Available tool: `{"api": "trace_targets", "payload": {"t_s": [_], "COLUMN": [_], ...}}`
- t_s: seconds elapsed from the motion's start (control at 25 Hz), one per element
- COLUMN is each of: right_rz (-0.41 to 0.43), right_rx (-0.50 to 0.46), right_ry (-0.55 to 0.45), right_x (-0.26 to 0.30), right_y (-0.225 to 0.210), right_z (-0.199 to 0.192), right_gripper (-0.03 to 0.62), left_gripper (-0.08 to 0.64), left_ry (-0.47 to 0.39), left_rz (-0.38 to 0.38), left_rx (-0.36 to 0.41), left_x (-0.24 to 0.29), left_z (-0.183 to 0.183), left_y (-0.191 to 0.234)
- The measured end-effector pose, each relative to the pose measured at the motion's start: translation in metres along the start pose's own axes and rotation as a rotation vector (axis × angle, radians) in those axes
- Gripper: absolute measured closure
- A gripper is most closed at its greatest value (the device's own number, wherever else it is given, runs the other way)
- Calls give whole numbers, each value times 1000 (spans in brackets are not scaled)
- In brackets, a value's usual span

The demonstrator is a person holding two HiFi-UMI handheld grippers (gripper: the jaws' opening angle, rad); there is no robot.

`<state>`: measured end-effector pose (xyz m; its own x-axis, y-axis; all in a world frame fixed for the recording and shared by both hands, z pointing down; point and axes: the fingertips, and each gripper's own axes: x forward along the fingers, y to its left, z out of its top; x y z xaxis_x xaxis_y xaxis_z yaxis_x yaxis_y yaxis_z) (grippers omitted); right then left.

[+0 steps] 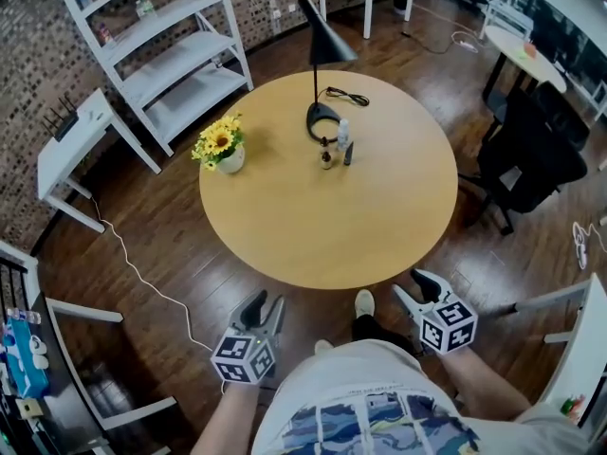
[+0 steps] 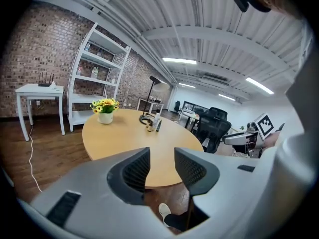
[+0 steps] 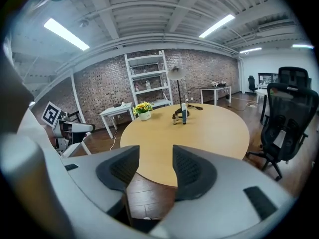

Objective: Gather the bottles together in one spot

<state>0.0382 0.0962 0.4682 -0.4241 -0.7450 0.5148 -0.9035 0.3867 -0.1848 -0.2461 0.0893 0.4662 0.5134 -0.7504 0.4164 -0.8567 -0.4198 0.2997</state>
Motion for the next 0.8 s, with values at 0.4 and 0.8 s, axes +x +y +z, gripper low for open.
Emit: {"api": "trace_targets", "payload": {"t_s": [0.4,0.8], "right_rz": [-25,-6], "right_rx": [-49,-76], "right_ry": [37,50], "right_x": [-15,-18], "right_y": [22,41], "right_z": [-16,-20], "right_gripper": [360,360], "left_gripper": [414,414], "left_ry": [-31,-39], "left_rz": [19,24], "left_rx": [9,-6], "left_x": [-31,-45], "left_z": [-15,-25], "left_y": [5,9]}}
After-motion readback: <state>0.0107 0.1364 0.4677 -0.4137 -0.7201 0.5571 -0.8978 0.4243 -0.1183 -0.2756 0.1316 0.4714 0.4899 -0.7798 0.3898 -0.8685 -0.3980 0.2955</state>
